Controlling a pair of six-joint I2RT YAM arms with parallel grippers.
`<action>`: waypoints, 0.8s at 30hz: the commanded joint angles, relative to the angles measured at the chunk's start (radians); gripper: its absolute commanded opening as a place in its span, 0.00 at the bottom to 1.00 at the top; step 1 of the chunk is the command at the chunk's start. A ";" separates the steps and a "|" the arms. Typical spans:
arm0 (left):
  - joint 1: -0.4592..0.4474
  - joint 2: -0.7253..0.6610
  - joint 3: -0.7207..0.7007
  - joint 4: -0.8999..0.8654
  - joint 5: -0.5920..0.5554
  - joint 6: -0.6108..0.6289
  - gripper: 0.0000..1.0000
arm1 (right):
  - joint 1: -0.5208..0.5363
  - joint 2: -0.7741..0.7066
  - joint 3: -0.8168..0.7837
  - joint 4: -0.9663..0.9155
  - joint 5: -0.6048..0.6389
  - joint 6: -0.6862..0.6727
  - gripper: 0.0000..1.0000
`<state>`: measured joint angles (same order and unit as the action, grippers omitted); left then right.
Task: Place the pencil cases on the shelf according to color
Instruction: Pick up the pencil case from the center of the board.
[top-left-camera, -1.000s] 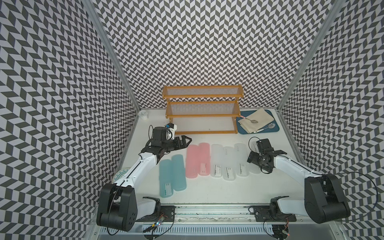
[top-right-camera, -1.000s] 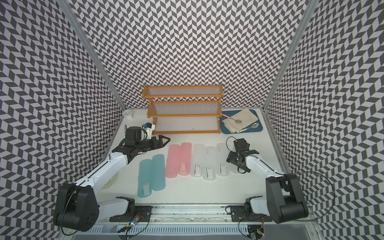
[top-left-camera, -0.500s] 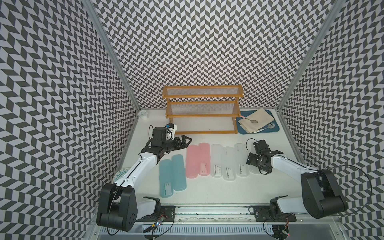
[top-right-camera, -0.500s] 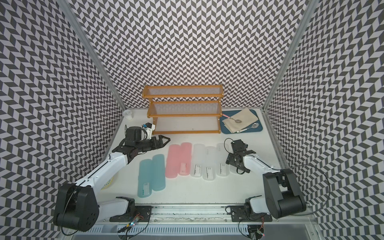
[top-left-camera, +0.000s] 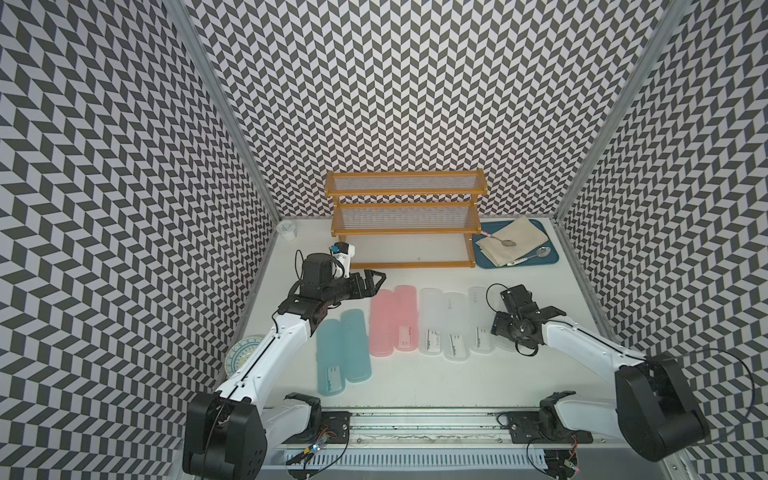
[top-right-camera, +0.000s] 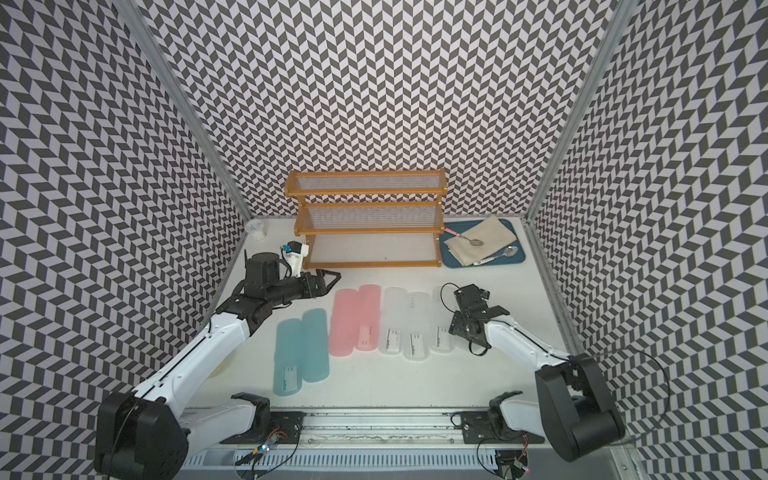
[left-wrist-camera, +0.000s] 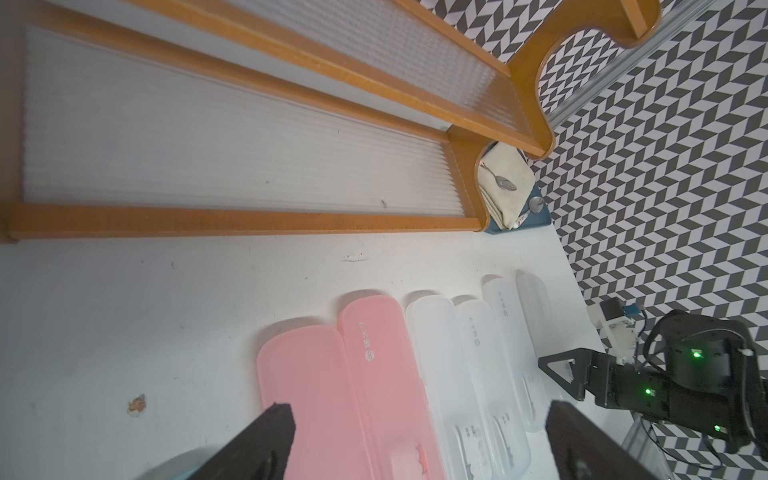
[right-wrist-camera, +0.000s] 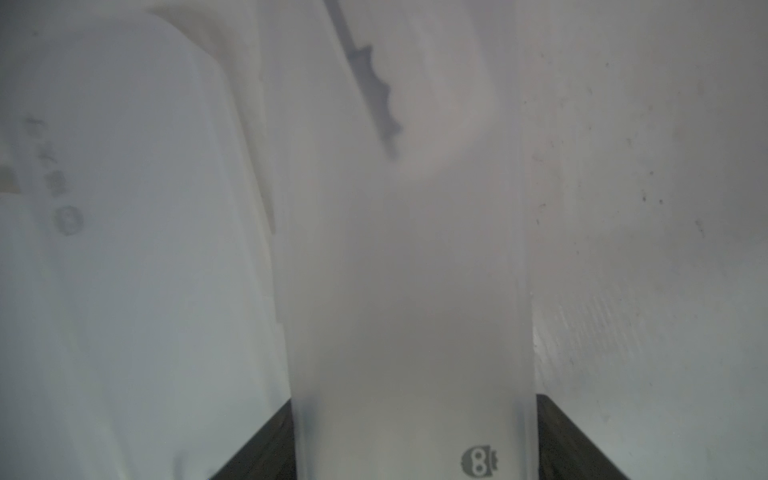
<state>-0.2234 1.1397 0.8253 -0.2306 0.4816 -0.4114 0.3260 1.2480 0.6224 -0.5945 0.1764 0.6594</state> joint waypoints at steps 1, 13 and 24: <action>-0.007 -0.027 0.093 -0.053 -0.060 0.024 0.99 | 0.017 -0.079 0.069 -0.043 0.000 0.006 0.74; -0.092 0.065 0.339 -0.011 -0.103 -0.047 1.00 | 0.123 -0.132 0.458 -0.114 -0.159 -0.161 0.69; -0.100 0.260 0.505 0.055 -0.143 0.053 1.00 | 0.132 0.114 0.911 -0.088 -0.149 -0.276 0.69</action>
<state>-0.3222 1.3781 1.3319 -0.2245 0.3515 -0.4011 0.4545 1.3182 1.4643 -0.7296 0.0040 0.4335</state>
